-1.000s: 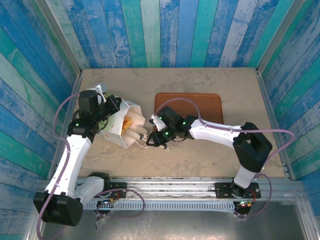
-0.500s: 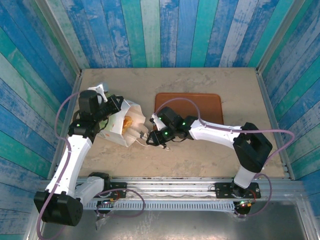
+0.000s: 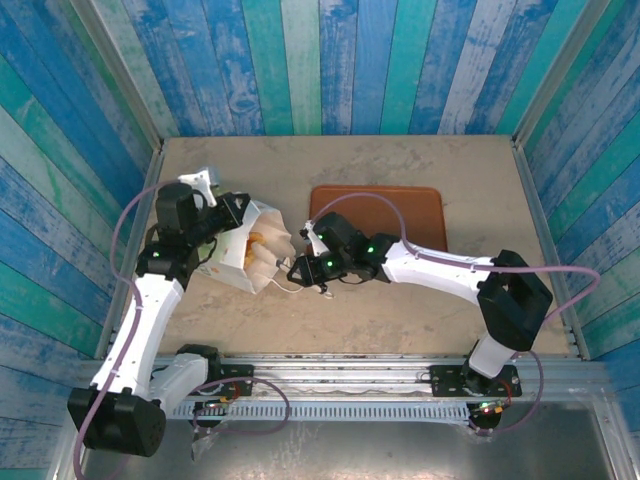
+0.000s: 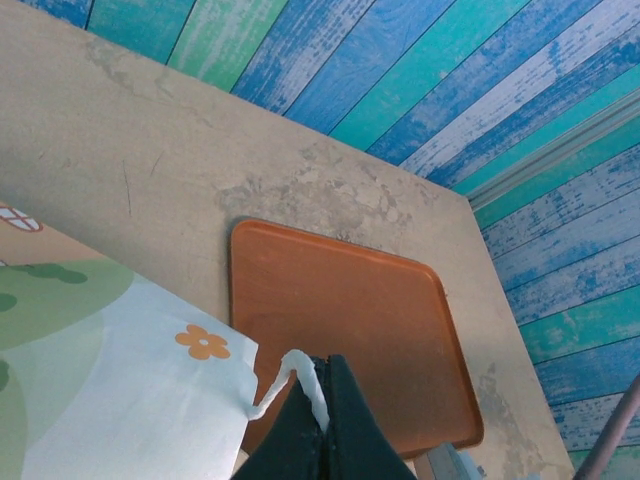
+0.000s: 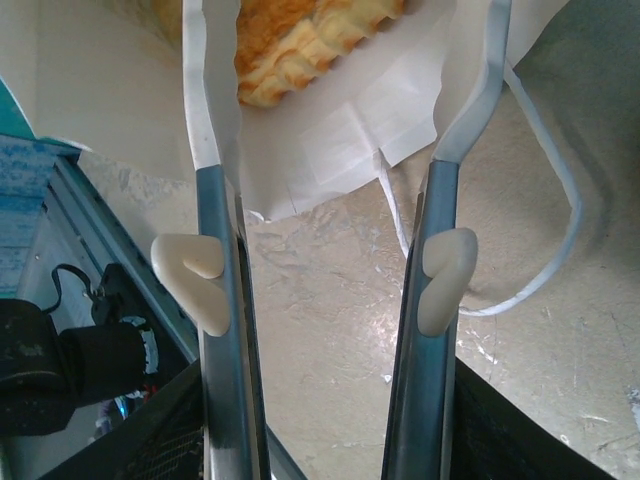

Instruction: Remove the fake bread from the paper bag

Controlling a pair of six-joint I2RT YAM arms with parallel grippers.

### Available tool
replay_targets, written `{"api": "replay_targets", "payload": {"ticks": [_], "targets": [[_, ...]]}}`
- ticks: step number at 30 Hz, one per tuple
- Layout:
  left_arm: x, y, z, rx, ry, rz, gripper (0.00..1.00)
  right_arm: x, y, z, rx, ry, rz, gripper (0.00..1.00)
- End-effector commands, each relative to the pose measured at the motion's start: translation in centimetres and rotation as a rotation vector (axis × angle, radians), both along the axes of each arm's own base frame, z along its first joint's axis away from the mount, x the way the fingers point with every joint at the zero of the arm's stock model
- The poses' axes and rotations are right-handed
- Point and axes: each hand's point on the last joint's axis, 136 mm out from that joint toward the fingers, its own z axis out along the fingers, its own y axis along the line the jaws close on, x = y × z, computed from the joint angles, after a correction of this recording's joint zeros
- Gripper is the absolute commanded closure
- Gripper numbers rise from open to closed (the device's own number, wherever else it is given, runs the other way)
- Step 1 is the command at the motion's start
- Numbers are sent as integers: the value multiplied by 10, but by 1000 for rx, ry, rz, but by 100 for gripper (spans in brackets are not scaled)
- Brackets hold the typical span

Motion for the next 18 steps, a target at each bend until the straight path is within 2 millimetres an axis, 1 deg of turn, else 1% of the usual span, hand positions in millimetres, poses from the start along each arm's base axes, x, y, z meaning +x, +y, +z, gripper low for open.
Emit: {"api": "replay_targets", "payload": {"ticks": [1,3,5,9,12,14,18], "targets": [[-6,-3,10,-5,-54,-24,100,8,17,5,47,18,-25,46],[-6,-2,12,0,-60,-20,100,4,30,5,88,53,7,46],[-5,-1,15,9,-64,-17,100,2,39,0,101,87,22,46],[-5,-2,17,15,-67,-21,100,5,46,-12,90,112,1,46],[-5,-2,18,10,-69,-24,100,6,55,-18,100,135,15,46],[-5,-3,18,8,-69,-27,100,7,61,-21,114,147,18,48],[-6,-4,18,2,-68,-33,100,10,66,-30,123,164,1,53]]}}
